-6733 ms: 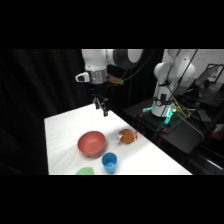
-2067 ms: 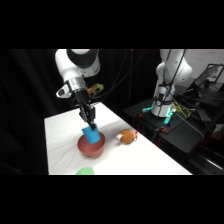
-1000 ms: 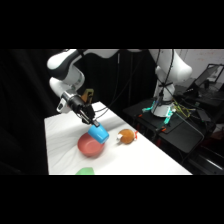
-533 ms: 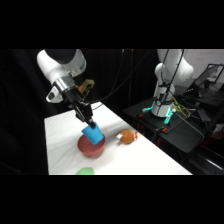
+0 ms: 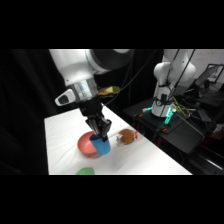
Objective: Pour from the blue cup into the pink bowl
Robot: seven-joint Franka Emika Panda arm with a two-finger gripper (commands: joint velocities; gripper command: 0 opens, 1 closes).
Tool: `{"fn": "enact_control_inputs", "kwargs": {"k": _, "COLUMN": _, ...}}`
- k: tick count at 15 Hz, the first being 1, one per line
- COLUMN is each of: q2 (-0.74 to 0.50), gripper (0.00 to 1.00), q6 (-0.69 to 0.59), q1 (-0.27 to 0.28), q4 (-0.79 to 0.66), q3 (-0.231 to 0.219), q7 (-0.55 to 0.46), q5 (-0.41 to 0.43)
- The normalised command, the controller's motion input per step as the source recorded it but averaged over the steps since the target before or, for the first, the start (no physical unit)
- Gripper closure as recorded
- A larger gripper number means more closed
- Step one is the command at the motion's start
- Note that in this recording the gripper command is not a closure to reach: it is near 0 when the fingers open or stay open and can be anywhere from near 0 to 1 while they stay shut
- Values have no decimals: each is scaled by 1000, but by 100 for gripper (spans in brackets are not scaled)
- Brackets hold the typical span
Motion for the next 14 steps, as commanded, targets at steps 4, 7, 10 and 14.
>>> {"fn": "enact_control_inputs", "kwargs": {"k": 4, "q2": -103, "gripper": 13, "q6": 474, "q1": 204, "q4": -386, "q3": 17, "q7": 681, "q5": -474}}
{"fn": "enact_control_inputs", "kwargs": {"k": 7, "q2": 136, "gripper": 12, "q6": 446, "q1": 57, "q4": -111, "q3": -42, "q7": 474, "q5": -272}}
{"fn": "enact_control_inputs", "kwargs": {"k": 10, "q2": 234, "gripper": 12, "q6": 533, "q1": 26, "q4": -52, "q3": -90, "q7": 348, "q5": -163}}
{"fn": "enact_control_inputs", "kwargs": {"k": 14, "q2": 245, "gripper": 14, "q6": 449, "q1": 114, "q4": -18, "q3": -188, "q7": 403, "q5": -176}}
